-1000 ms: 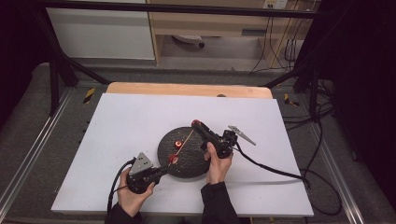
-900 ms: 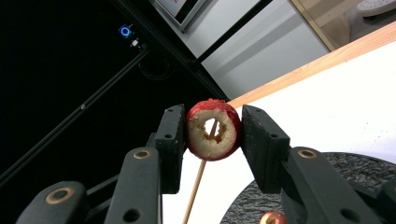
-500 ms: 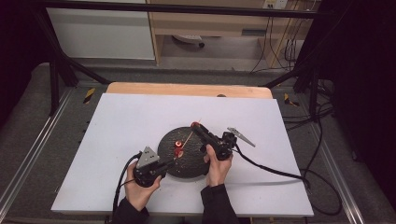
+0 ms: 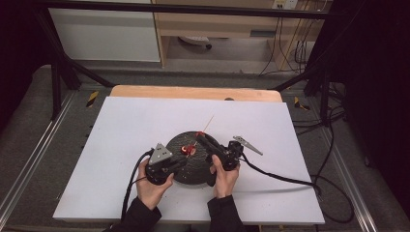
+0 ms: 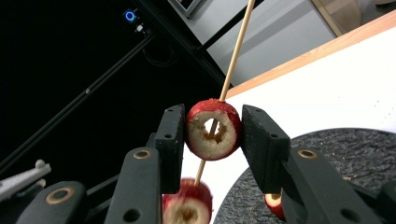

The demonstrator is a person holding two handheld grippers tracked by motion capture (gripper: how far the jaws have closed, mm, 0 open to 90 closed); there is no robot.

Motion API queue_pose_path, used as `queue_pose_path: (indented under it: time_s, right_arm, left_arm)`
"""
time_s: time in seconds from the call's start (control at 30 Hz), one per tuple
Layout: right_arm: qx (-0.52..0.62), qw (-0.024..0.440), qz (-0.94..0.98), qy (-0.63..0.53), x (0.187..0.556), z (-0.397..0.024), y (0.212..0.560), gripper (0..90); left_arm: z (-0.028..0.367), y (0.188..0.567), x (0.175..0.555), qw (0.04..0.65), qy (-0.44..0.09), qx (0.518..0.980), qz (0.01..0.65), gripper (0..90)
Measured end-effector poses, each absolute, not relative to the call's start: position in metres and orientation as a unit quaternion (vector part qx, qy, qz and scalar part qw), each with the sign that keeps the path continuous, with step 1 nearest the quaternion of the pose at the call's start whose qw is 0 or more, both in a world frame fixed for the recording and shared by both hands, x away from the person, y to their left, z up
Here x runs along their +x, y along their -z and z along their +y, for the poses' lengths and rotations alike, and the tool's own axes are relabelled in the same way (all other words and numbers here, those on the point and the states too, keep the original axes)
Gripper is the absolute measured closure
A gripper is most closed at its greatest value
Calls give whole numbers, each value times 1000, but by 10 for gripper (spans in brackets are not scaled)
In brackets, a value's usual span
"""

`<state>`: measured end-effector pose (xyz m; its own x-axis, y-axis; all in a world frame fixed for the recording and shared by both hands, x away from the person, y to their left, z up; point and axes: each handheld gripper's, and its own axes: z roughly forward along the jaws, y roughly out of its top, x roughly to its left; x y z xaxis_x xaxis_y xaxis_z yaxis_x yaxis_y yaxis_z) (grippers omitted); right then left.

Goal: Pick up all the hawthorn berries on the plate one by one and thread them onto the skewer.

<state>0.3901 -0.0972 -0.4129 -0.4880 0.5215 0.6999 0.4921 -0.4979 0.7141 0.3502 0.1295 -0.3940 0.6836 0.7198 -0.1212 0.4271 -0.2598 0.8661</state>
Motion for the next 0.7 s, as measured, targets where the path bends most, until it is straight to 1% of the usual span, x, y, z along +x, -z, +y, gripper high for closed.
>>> queue_pose_path:
  time_s: [0.3,0.37,0.5,0.7]
  right_arm:
    - [506,9,509,-696,387,-97,414,610]
    - [506,9,512,-694,387,-97,414,598]
    - [503,18,527,-685,388,-99,411,498]
    - [486,37,576,-656,390,-106,406,295]
  left_arm:
    - [129,394,353,486,-149,780,364,884]
    - [130,394,353,486,-148,781,364,884]
    - [137,396,350,487,-148,782,360,884]
    - [156,402,346,480,-145,786,361,884]
